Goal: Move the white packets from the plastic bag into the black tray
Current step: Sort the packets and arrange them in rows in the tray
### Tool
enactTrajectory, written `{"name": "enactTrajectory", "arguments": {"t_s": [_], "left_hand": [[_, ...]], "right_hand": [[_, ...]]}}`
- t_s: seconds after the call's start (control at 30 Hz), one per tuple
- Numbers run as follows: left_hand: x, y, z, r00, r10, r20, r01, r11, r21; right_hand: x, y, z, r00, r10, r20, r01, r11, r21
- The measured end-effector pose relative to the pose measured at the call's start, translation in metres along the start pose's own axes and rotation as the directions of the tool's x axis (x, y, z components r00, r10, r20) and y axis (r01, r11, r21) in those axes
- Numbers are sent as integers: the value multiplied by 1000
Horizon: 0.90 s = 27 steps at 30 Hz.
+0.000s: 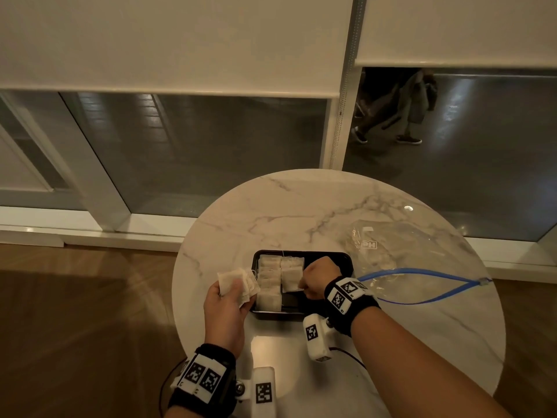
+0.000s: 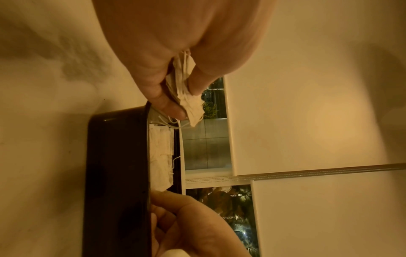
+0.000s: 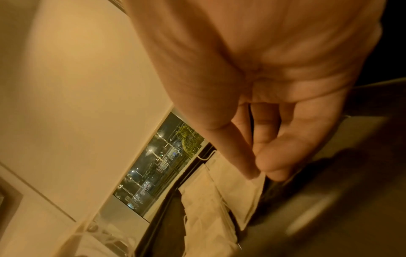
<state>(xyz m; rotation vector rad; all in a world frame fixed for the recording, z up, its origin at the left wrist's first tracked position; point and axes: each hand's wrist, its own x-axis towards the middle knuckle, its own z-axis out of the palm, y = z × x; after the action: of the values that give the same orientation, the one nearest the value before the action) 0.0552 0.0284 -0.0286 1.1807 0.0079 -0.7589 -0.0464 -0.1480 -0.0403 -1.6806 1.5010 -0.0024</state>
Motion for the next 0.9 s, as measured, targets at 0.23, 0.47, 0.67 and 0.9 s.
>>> {"name": "enactTrajectory", "arguments": {"t_s": [0.23,0.47,0.67,0.9], "left_hand": [[1,-1,0,1000,8,2,-9,1000,16],[3,-1,1,1000,13,-2,-13,999,29],[3,-3,2,1000,14,-7,-13,999,33],[2,-2,2,1000,15,-2,-15,999,40]], "right_hand": [[7,-1,11,999,-7,-37,3,994,-113],[8,-3,9,999,1,-39,-3,999,-46],[8,-1,7,998,-29,-63,26,998,-55],[7,1,5,996,-59,-72,53,996,-78]]}}
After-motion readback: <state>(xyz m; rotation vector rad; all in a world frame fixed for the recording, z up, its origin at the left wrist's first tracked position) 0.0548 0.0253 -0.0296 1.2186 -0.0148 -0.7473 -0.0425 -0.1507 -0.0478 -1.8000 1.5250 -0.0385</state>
